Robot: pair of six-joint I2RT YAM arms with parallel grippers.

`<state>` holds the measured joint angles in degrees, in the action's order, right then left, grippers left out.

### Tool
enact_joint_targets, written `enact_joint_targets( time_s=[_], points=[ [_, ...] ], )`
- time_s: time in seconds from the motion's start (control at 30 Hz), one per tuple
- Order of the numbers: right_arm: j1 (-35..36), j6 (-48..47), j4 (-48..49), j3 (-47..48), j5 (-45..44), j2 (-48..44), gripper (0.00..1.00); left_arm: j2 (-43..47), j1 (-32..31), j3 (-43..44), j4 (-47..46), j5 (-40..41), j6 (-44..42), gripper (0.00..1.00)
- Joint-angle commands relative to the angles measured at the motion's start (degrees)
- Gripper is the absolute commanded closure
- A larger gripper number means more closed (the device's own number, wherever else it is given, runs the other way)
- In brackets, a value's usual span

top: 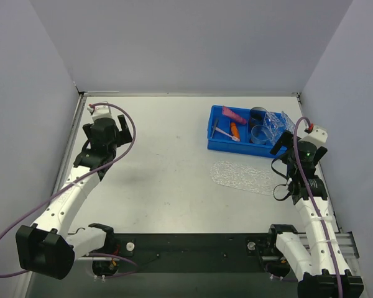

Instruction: Prepare toiletry sets of a toothbrush and toothpaste on the tray

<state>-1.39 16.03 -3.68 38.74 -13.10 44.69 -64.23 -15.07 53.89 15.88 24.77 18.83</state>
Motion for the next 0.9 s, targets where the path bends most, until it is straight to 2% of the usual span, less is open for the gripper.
enact_joint_targets(
  time_s=[0.0, 0.13, 0.23, 0.37, 0.4, 0.5, 0.63, 0.8, 0.87],
  points=[
    [0.25, 0.23, 1.40, 2.48, -1.66, 0.14, 0.00, -0.02, -0.31, 2.89, 0.47, 3.79, 0.42, 0.03],
    [0.16, 3.83, -3.78, 5.55, -5.97, 0.66, 0.00, 0.24, -0.22, 2.02, 0.38, 2.57, -0.72, 0.03],
    [-0.19, 1.99, -6.58, 8.80, -6.23, 1.10, 0.00, 2.61, -0.14, 0.70, -1.72, -3.40, -4.31, 0.03],
    [-0.28, -5.03, -7.65, 11.62, -1.24, 1.19, 0.00, 5.34, 3.45, -2.29, -4.54, -14.46, -5.30, 0.03],
    [-0.28, -6.35, -7.83, 12.14, -0.70, 1.45, 0.00, 5.25, 7.04, -2.38, -4.54, -20.93, -3.73, 0.03],
    [-0.37, -9.70, -8.53, 14.51, 0.88, 3.38, 0.00, 4.99, 12.68, -3.52, -5.76, -30.28, -0.65, 0.03],
    [-0.55, -10.58, -10.54, 21.00, 3.69, 9.17, 0.00, 5.43, 12.96, -3.88, -7.09, -29.00, -0.72, 0.03],
    [-0.46, -11.99, -16.96, 31.03, 12.03, 17.96, 0.01, 3.67, 12.96, -0.98, -3.05, -26.62, -2.30, 0.03],
    [-0.28, -11.99, -20.21, 35.15, 15.55, 22.18, 0.06, 3.32, 12.96, -0.36, -2.17, -26.44, -2.31, 0.03]
  ],
)
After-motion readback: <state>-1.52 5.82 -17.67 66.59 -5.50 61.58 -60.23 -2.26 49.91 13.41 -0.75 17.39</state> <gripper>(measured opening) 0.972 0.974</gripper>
